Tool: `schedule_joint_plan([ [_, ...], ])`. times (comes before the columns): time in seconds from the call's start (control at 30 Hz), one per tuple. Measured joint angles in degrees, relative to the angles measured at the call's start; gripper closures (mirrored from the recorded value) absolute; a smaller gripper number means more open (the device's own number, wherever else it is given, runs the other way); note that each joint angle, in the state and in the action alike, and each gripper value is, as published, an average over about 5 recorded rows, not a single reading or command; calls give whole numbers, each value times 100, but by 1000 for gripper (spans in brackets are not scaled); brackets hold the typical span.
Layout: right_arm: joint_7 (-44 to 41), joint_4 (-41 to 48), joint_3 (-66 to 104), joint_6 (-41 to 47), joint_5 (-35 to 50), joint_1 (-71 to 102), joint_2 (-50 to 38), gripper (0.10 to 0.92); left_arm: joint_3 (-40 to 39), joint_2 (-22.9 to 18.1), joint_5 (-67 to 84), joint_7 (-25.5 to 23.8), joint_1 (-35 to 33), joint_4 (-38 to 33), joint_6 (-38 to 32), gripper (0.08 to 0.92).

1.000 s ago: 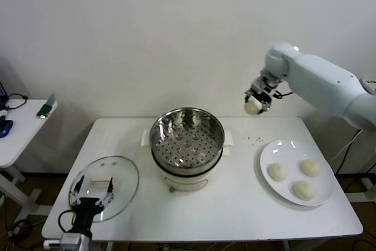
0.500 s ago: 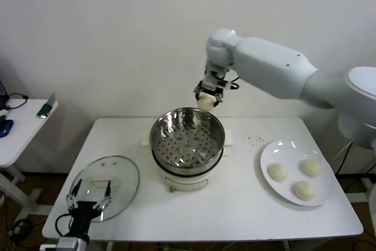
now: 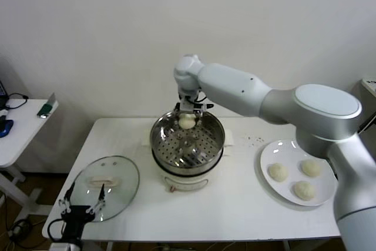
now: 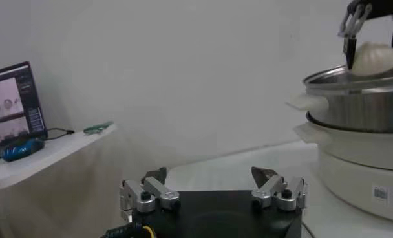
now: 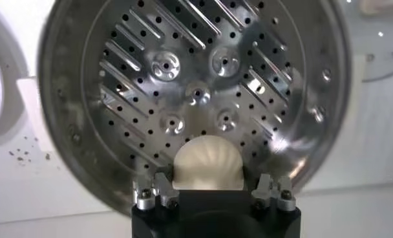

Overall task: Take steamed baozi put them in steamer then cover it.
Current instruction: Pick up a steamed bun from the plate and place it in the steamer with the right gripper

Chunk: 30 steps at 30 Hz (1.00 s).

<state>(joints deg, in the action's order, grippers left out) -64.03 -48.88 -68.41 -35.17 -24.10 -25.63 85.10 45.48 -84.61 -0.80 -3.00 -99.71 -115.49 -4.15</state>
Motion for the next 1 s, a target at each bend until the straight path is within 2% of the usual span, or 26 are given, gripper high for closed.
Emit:
schedule_joint_plan([
  [0.17,83,129,79,-97,-280,188,88,306,-6,-14,-1,6,-10,12,0,177],
  [0.4,200,210,191,-182,-569,344,144,208,-15,-30,-13,11,-16,26,-1,177],
  [0.6,239,120,252,-221,-651,329,65,203,-15,-38,-18,22,-52,27,-10,177],
  [1.0,80,-719,-3,3,130,-428,-702,203,-30,-44,-10,52,-147,-53,-18,177],
])
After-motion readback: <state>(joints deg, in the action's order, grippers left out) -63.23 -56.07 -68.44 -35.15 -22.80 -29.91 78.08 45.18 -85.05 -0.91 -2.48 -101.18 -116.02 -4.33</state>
